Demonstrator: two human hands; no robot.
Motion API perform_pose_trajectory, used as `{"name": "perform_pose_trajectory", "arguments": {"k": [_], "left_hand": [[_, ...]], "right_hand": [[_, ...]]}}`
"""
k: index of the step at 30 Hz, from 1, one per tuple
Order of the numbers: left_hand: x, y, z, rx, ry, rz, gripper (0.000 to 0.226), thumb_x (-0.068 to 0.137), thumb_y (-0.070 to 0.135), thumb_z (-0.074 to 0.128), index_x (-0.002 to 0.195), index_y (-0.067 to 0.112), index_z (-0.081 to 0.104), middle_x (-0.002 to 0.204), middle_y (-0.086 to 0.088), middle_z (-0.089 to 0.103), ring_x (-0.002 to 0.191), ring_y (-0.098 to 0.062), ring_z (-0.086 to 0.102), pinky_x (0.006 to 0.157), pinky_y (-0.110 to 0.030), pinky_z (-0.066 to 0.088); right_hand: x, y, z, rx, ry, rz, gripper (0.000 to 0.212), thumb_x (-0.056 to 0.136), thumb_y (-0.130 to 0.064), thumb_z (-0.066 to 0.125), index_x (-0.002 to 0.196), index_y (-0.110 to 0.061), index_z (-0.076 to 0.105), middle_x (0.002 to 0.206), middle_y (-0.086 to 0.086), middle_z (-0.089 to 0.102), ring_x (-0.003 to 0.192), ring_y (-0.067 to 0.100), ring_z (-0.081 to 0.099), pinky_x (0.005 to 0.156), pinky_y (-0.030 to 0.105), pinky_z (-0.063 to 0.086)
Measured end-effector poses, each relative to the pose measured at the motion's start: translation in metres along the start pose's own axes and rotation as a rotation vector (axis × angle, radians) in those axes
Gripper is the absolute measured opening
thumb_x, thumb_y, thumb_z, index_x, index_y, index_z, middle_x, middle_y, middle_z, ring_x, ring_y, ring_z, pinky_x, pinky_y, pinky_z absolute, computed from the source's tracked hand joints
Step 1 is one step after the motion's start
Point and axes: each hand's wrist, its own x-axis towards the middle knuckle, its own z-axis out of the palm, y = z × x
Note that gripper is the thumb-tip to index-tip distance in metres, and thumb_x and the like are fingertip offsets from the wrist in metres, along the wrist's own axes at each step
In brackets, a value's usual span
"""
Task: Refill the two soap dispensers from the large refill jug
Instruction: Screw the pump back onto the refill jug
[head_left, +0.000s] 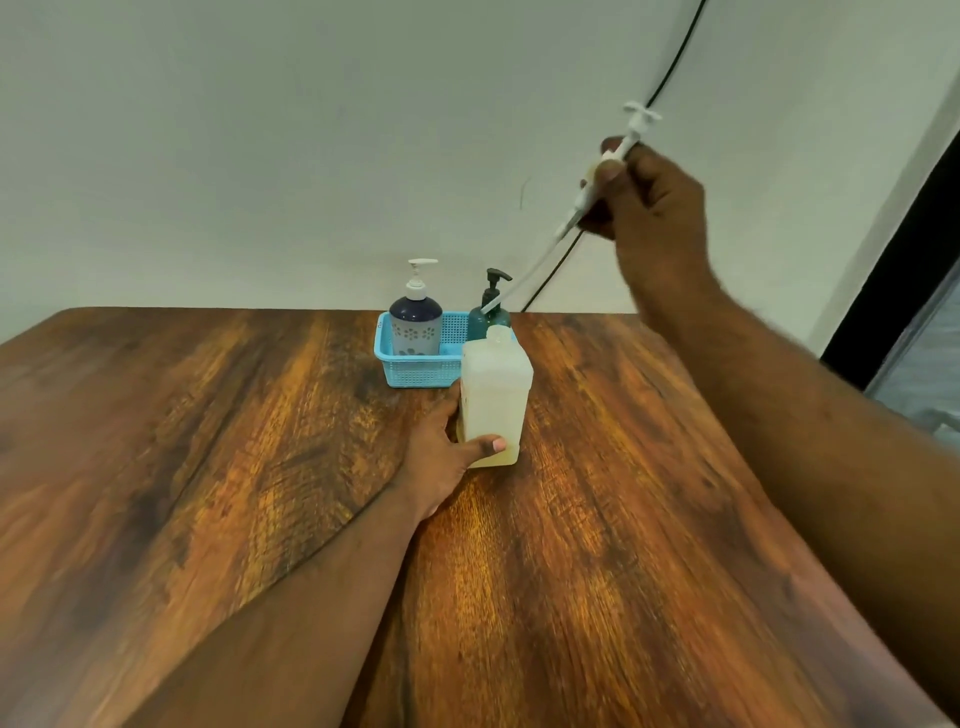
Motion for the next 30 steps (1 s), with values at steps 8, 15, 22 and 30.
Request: {"name": "perform_pose_trajectory", "arguments": {"k": [8, 15, 22, 30], "left_hand": [[0.007, -0.007, -0.001, -0.003, -0.004, -0.018, 0.092, 0.072, 0.014, 0.086, 0.15, 0.028, 0.037, 0.135, 0.015, 0.053, 0.13, -0.009, 0.047, 0.106, -0.034, 0.044], [0.004, -0.004, -0.001, 0.001, -0.001, -0.015, 0.091, 0.075, 0.012, 0.084, 0.15, 0.027, 0.036, 0.119, 0.026, 0.052, 0.12, -0.002, 0.046, 0.089, -0.013, 0.044], [0.005, -0.007, 0.0, -0.038, 0.003, 0.007, 0.091, 0.072, 0.013, 0.086, 0.149, 0.027, 0.04, 0.135, 0.014, 0.056, 0.127, -0.007, 0.051, 0.094, -0.019, 0.048], [0.007, -0.008, 0.0, -0.016, 0.0, 0.001, 0.094, 0.068, 0.022, 0.089, 0.149, 0.026, 0.041, 0.138, 0.008, 0.057, 0.128, -0.01, 0.051, 0.107, -0.042, 0.047]], "right_hand": [[0.012, -0.003, -0.011, -0.134, -0.06, -0.041, 0.02, 0.098, -0.015, 0.053, 0.11, -0.003, 0.064, 0.085, 0.007, 0.063, 0.078, 0.017, 0.065, 0.079, 0.04, 0.06], [-0.004, 0.025, 0.018, -0.216, -0.165, 0.059, 0.015, 0.095, -0.018, 0.058, 0.107, -0.016, 0.066, 0.083, 0.003, 0.068, 0.077, 0.017, 0.067, 0.08, 0.041, 0.06], [-0.028, 0.064, 0.039, -0.471, -0.429, 0.258, 0.031, 0.09, -0.03, 0.064, 0.117, -0.015, 0.067, 0.109, -0.001, 0.071, 0.097, 0.013, 0.067, 0.088, 0.036, 0.056], [-0.045, 0.087, 0.03, -0.36, -0.316, 0.353, 0.045, 0.077, -0.033, 0.077, 0.116, -0.014, 0.064, 0.112, 0.0, 0.068, 0.102, 0.015, 0.064, 0.09, 0.034, 0.056]]}}
